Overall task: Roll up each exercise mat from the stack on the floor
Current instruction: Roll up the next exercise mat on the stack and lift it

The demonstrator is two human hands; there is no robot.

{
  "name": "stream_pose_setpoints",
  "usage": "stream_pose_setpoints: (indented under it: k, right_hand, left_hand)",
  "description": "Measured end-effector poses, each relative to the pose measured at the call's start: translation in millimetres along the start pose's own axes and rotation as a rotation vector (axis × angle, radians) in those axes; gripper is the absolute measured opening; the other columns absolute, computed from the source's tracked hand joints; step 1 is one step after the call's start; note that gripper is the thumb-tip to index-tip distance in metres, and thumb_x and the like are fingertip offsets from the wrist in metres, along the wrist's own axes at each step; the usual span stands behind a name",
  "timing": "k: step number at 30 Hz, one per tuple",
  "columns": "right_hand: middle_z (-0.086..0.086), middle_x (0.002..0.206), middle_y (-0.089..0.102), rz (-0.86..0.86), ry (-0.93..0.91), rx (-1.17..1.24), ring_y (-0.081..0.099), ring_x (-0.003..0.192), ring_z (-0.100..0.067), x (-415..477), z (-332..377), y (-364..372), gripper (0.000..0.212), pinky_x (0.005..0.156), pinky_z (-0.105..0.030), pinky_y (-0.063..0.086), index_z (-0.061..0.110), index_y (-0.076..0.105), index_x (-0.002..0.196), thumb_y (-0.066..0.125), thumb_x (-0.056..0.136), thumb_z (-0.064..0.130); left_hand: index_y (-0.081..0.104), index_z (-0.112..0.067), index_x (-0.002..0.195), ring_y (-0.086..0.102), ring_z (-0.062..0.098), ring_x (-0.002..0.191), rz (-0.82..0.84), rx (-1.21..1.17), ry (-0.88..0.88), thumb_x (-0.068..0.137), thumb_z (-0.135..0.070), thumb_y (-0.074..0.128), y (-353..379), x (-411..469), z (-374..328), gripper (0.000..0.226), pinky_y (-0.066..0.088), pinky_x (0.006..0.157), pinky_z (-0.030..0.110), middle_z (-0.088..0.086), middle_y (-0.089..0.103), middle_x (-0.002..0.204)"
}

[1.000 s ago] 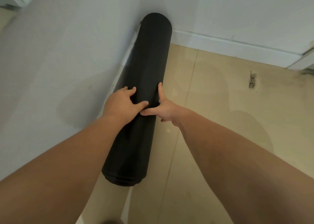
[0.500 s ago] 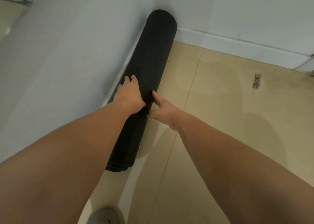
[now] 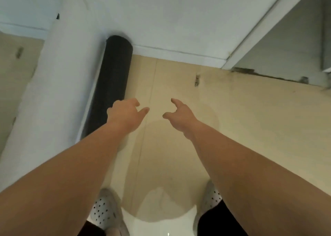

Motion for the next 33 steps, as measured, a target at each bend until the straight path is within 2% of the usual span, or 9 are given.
stream_pose_setpoints:
  k: [2,9,13,16,19,22,25,30,33]
  right_hand:
    - [-0.005,0.16,0.038,-0.035,0.027,0.063,0.051,0.133,-0.026,-66.2,9.5,-57.3,0.076,0.099,-0.034,0.043,0.025,0.036,0.16,0.072,0.093,0.032]
    - [-0.003,0.16,0.04,-0.171,0.062,0.269,0.046,0.141,-0.026,-316.0,51.3,-223.6,0.071,0.101,-0.035,0.042,0.027,0.043,0.155,0.075,0.093,0.036]
    - [-0.005,0.159,0.039,-0.276,0.086,0.34,0.046,0.14,-0.026,-443.8,43.9,-272.4,0.07,0.097,-0.034,0.04,0.028,0.044,0.155,0.076,0.093,0.036]
    - [-0.005,0.16,0.038,-0.369,0.141,0.409,0.046,0.139,-0.027,-541.9,15.2,-282.3,0.069,0.096,-0.036,0.04,0.027,0.043,0.156,0.074,0.095,0.036]
    - [-0.002,0.16,0.038,-0.458,0.208,0.482,0.045,0.14,-0.026,-638.0,-30.6,-272.6,0.07,0.097,-0.035,0.039,0.027,0.042,0.157,0.074,0.095,0.034]
    - [-0.003,0.161,0.038,-0.546,0.276,0.524,0.046,0.139,-0.026,-728.9,-83.2,-260.1,0.07,0.097,-0.035,0.038,0.026,0.042,0.157,0.073,0.095,0.034]
    - [-0.006,0.16,0.039,-0.662,0.333,0.591,0.047,0.137,-0.028,-811.1,-146.1,-245.7,0.068,0.094,-0.035,0.038,0.026,0.044,0.156,0.073,0.096,0.035]
    - [-0.007,0.158,0.04,-0.785,0.423,0.664,0.05,0.132,-0.027,-946.4,-269.1,-195.0,0.069,0.099,-0.037,0.044,0.025,0.045,0.155,0.075,0.094,0.035]
    - [-0.005,0.159,0.038,-0.844,0.483,0.711,0.052,0.13,-0.026,-1032.2,-361.2,-160.2,0.07,0.1,-0.035,0.044,0.024,0.044,0.155,0.076,0.094,0.033]
  left_hand:
    - [0.061,-0.028,0.125,0.063,0.023,0.105,-0.002,-0.087,0.05,0.091,-0.069,0.053,-42.7,-55.1,-52.4,0.053,0.053,0.094,0.051,-0.002,0.067,0.111]
    - [0.05,-0.027,0.139,0.06,0.024,0.11,0.111,-0.164,0.16,0.092,-0.061,0.059,-175.1,-253.2,-205.8,0.059,0.051,0.098,0.044,0.006,0.056,0.138]
    - [0.044,-0.026,0.145,0.059,0.024,0.108,0.147,-0.123,0.296,0.094,-0.057,0.06,-219.3,-341.3,-267.5,0.062,0.048,0.094,0.039,0.006,0.052,0.141]
    - [0.05,-0.022,0.135,0.062,0.026,0.106,0.175,-0.076,0.404,0.097,-0.052,0.058,-231.6,-405.2,-295.9,0.049,0.049,0.091,0.038,0.004,0.061,0.126]
    - [0.053,-0.022,0.121,0.063,0.024,0.097,0.271,0.021,0.468,0.096,-0.053,0.058,-211.9,-471.4,-308.3,0.041,0.052,0.09,0.042,0.002,0.064,0.111]
    - [0.055,-0.02,0.127,0.058,0.025,0.107,0.348,0.086,0.576,0.092,-0.055,0.063,-180.3,-546.1,-328.5,0.049,0.048,0.093,0.038,0.005,0.059,0.122]
    - [0.055,-0.019,0.131,0.054,0.022,0.103,0.403,0.15,0.711,0.09,-0.058,0.066,-141.3,-627.2,-360.7,0.058,0.042,0.086,0.032,0.007,0.057,0.128]
    - [0.054,-0.02,0.132,0.057,0.026,0.115,0.474,0.27,0.899,0.086,-0.065,0.066,-49.8,-778.7,-409.2,0.065,0.045,0.092,0.034,0.007,0.055,0.134]
    - [0.053,-0.022,0.131,0.058,0.023,0.103,0.509,0.352,0.976,0.084,-0.066,0.067,30.4,-876.5,-428.6,0.066,0.049,0.091,0.036,0.007,0.055,0.133]
Point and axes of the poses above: each hand's wrist, its own x-axis towards the middle knuckle, its own y-axis out of the palm, z = x × y, the point moved 7 cm from there along x, towards the middle knuckle
